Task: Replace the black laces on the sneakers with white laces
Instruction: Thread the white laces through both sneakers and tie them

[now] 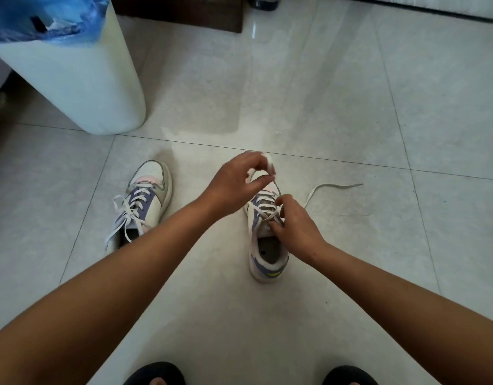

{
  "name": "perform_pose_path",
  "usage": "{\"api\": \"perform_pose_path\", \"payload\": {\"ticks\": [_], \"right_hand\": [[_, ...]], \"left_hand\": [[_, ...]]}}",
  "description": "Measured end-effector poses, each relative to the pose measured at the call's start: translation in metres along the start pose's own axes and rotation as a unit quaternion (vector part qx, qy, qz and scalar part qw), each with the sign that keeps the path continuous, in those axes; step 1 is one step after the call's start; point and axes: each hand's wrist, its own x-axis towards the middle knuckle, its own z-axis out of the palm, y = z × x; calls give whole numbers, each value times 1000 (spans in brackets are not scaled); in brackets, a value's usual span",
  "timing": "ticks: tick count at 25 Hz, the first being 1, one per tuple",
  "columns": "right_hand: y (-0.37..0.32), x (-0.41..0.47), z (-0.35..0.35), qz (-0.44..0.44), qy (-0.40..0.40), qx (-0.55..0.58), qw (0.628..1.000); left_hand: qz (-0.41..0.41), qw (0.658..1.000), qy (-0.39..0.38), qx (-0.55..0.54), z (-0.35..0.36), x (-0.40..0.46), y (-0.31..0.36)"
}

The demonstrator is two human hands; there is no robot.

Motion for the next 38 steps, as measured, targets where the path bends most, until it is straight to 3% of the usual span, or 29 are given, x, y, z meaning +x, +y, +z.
{"api": "perform_pose_path", "payload": {"ticks": [2,5,11,14,17,23,27,30,32,33,34,35,36,37,38], "right_hand": [[1,0,1,17,-1,29,999],[5,2,3,33,12,39,999],[5,2,3,47,28,67,996],[3,4,2,71,20,100,992],[2,9,-5,93,-2,145,985],[-10,26,-20,38,-142,-36,988],[-8,23,-19,31,-133,-43,990],[-5,18,-10,38,-104,-12,994],[-4,17,-5,49,-88,3,995],[-3,16,-5,56,-87,11,995],[-2,16,-5,58,-89,18,994],[0,16,-6,58,-95,25,993],[1,16,-7,57,-101,29,993],[2,16,-9,58,-104,30,992],[3,16,-9,59,-104,32,992]], "left_hand": [[-20,988,-99,119,-1,12,-1],[-172,930,-206,250,16,-1,-16],[-266,952,-89,123,38,-17,-19],[-289,951,-81,80,39,-16,-18],[-281,946,-104,124,42,-10,-18],[-209,949,-200,127,34,-5,-14],[-217,960,-93,149,26,-4,-18],[-363,923,-92,87,44,-8,-27],[-505,848,-108,-120,44,-7,-21],[-514,833,-131,-160,45,-8,-23],[-476,859,-141,-125,44,-11,-29],[-401,908,-120,-9,42,-14,-35],[-352,928,-67,97,34,-15,-38],[-380,912,-43,150,29,-11,-39],[-374,917,12,138,29,-6,-45]]}}
